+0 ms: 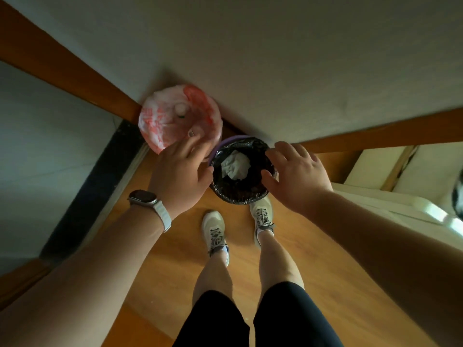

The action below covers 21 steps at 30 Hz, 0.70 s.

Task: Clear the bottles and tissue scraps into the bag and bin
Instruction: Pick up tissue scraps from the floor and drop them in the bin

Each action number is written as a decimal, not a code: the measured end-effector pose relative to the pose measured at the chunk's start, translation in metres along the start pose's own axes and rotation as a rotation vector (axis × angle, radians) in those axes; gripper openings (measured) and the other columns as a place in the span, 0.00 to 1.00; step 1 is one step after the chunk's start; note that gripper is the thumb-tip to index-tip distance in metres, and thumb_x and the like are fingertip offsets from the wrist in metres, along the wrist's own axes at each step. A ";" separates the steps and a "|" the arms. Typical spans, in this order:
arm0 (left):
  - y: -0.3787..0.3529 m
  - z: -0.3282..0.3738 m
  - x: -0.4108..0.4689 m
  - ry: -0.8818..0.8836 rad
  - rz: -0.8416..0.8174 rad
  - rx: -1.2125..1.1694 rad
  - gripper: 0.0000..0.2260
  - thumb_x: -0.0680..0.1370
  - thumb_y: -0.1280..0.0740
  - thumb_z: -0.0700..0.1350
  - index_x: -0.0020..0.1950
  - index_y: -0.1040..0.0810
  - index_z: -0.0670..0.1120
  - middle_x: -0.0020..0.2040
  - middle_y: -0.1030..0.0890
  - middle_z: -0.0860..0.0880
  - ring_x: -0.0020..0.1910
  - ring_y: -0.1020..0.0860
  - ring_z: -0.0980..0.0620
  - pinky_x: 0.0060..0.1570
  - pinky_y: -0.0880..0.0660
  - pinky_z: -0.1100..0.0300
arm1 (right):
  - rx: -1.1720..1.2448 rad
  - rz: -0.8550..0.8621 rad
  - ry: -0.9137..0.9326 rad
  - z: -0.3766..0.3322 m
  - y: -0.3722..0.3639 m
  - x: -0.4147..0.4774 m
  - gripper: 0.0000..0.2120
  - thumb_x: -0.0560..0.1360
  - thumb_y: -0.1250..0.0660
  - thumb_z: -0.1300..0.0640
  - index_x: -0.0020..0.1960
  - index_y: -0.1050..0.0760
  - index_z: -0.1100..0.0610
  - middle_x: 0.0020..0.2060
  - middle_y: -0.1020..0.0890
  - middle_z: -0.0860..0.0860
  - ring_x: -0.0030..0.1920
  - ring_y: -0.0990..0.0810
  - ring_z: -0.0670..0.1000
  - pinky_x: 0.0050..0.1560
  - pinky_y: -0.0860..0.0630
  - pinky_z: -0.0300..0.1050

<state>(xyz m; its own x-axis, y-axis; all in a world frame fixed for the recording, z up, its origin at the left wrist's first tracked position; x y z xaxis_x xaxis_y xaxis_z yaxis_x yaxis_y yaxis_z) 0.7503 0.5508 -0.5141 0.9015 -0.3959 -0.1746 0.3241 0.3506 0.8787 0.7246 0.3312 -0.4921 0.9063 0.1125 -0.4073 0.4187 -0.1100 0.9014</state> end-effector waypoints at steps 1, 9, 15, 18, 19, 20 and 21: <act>0.014 0.008 -0.004 -0.013 0.009 0.015 0.21 0.76 0.33 0.48 0.68 0.28 0.47 0.67 0.27 0.45 0.65 0.29 0.44 0.60 0.30 0.48 | -0.004 0.017 -0.009 -0.001 0.016 -0.011 0.20 0.77 0.40 0.43 0.64 0.27 0.52 0.63 0.25 0.51 0.63 0.28 0.56 0.60 0.30 0.54; 0.098 0.096 -0.039 -0.143 -0.015 0.096 0.22 0.76 0.33 0.50 0.68 0.27 0.45 0.67 0.27 0.43 0.67 0.31 0.42 0.63 0.30 0.43 | -0.066 0.107 -0.115 0.002 0.117 -0.119 0.21 0.77 0.42 0.42 0.65 0.29 0.50 0.64 0.26 0.52 0.65 0.29 0.58 0.62 0.31 0.55; 0.126 0.166 -0.061 -0.287 -0.052 0.121 0.22 0.76 0.36 0.52 0.69 0.27 0.47 0.69 0.28 0.44 0.69 0.32 0.42 0.66 0.34 0.43 | -0.073 0.193 -0.242 0.011 0.166 -0.204 0.22 0.78 0.43 0.40 0.68 0.31 0.50 0.66 0.27 0.52 0.67 0.31 0.58 0.64 0.32 0.55; 0.139 0.202 -0.063 -0.363 -0.022 0.153 0.22 0.76 0.37 0.53 0.69 0.27 0.48 0.69 0.27 0.44 0.68 0.31 0.43 0.65 0.33 0.45 | -0.064 0.233 -0.311 0.024 0.182 -0.239 0.23 0.79 0.44 0.39 0.69 0.32 0.49 0.68 0.28 0.51 0.69 0.32 0.57 0.66 0.33 0.56; 0.142 0.214 -0.063 -0.387 -0.025 0.158 0.22 0.76 0.39 0.54 0.69 0.27 0.48 0.69 0.27 0.44 0.68 0.31 0.43 0.65 0.32 0.44 | -0.057 0.249 -0.336 0.030 0.186 -0.250 0.23 0.79 0.44 0.39 0.68 0.31 0.49 0.68 0.28 0.51 0.69 0.32 0.57 0.66 0.33 0.56; 0.146 0.228 -0.063 -0.414 -0.028 0.162 0.23 0.76 0.40 0.54 0.69 0.27 0.48 0.69 0.27 0.44 0.68 0.31 0.43 0.64 0.32 0.44 | -0.050 0.266 -0.356 0.035 0.191 -0.262 0.22 0.78 0.44 0.40 0.68 0.31 0.50 0.67 0.28 0.51 0.68 0.31 0.57 0.65 0.32 0.56; 0.148 0.241 -0.062 -0.445 -0.028 0.167 0.23 0.76 0.39 0.54 0.69 0.27 0.48 0.69 0.27 0.44 0.68 0.31 0.43 0.64 0.32 0.44 | -0.042 0.285 -0.375 0.040 0.194 -0.274 0.22 0.78 0.44 0.40 0.66 0.30 0.50 0.66 0.27 0.51 0.68 0.31 0.57 0.64 0.32 0.56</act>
<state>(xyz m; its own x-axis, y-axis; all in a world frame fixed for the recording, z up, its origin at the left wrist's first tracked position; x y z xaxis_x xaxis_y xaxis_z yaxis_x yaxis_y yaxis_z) 0.6732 0.4234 -0.2658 0.6710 -0.7410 -0.0244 0.2633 0.2074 0.9422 0.5598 0.2391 -0.2111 0.9459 -0.2816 -0.1611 0.1551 -0.0436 0.9869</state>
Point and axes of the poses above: each hand's wrist, its own x-axis towards the middle knuckle, its own y-axis out of the back of the hand, z = x × y, the point moved 5 cm from there along x, towards the middle knuckle
